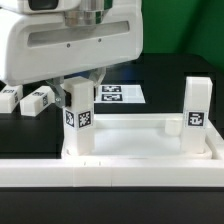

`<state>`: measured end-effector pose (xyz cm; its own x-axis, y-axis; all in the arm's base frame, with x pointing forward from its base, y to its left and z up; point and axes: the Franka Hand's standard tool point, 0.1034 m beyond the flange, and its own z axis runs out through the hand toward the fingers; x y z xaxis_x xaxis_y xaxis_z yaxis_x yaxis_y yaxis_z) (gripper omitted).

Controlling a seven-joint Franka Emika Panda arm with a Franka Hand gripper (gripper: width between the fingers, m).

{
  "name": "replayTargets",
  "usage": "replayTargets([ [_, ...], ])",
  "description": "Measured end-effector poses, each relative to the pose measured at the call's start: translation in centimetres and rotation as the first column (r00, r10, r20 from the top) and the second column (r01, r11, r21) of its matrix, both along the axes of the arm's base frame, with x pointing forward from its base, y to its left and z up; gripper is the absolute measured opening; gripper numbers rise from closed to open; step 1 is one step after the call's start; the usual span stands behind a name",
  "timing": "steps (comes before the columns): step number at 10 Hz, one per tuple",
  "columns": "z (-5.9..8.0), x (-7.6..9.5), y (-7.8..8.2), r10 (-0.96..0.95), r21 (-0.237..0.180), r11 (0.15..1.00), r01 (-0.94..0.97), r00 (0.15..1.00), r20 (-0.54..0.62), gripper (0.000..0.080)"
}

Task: Assemble desk

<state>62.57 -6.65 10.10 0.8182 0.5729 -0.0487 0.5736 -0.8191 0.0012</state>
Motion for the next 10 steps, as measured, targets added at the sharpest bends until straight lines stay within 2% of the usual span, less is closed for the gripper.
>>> replayTargets([
  [2, 0.0, 0.0, 0.0, -0.212, -0.001, 0.977, 0.212, 0.977, 0.005, 0.0288],
  [4, 0.0, 0.0, 0.4, -0.454, -0.009, 0.891, 0.454, 0.891, 0.013, 0.0289],
  [7, 0.0, 0.1, 0.9, -0.738, -0.003, 0.675, 0.738, 0.675, 0.019, 0.0291],
  [9, 0.0, 0.1, 1.1, -0.844, 0.003, 0.536, 0.844, 0.536, 0.017, 0.0291],
  [10, 0.0, 0.2, 1.3, -0.898, 0.007, 0.44, 0.898, 0.44, 0.013, 0.0291],
])
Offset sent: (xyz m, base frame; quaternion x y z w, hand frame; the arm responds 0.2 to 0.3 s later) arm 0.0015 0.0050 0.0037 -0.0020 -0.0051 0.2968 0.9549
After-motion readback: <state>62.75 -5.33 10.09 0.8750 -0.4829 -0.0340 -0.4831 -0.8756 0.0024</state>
